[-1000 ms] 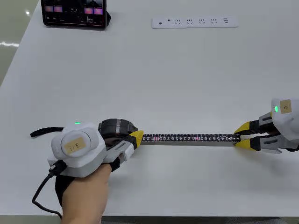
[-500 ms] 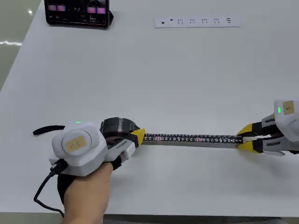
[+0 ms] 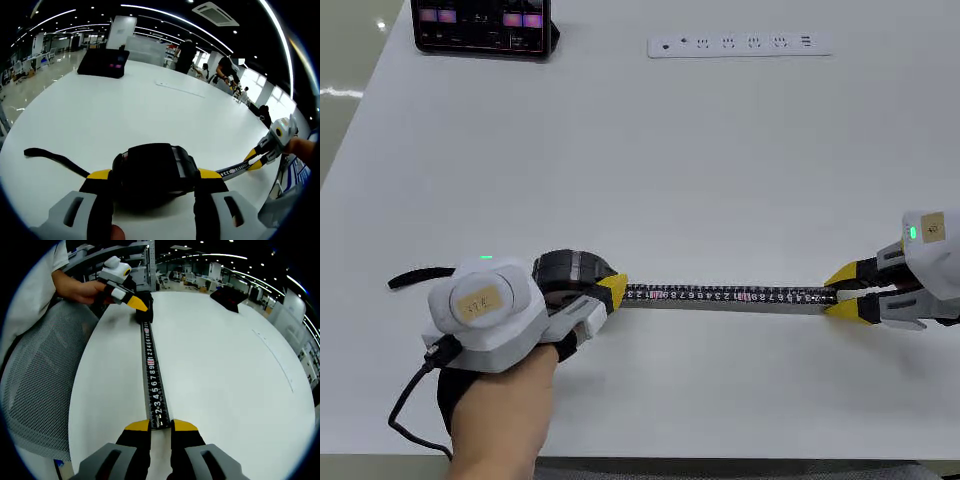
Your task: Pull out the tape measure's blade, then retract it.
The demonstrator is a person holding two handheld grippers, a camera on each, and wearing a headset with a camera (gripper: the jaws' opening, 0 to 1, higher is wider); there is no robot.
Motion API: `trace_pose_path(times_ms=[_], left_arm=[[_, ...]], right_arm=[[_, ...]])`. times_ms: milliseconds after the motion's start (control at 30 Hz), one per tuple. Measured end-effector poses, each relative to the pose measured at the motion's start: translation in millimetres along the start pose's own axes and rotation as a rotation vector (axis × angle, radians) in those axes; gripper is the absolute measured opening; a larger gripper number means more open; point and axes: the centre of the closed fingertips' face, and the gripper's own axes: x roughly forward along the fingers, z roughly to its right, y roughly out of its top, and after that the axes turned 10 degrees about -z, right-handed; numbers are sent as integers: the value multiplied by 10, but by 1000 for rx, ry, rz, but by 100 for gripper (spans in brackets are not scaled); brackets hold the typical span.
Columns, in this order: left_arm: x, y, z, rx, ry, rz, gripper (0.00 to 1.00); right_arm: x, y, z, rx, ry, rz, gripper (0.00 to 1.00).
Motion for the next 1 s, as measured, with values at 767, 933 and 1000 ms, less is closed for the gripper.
trace_pose_path(times_ms=[767,933,1000], left_arm=[[-11,-7,-5,-10,-20,-7,60],[-16,-7,-6,-15,-30,-1,60],[-15,-7,-8,-19,-33,1,60]], right_arm=[[42,192,-4,-7,12,34,11],[65,253,8,-10,7,46,11],[72,287,8,-8,9,56,11]])
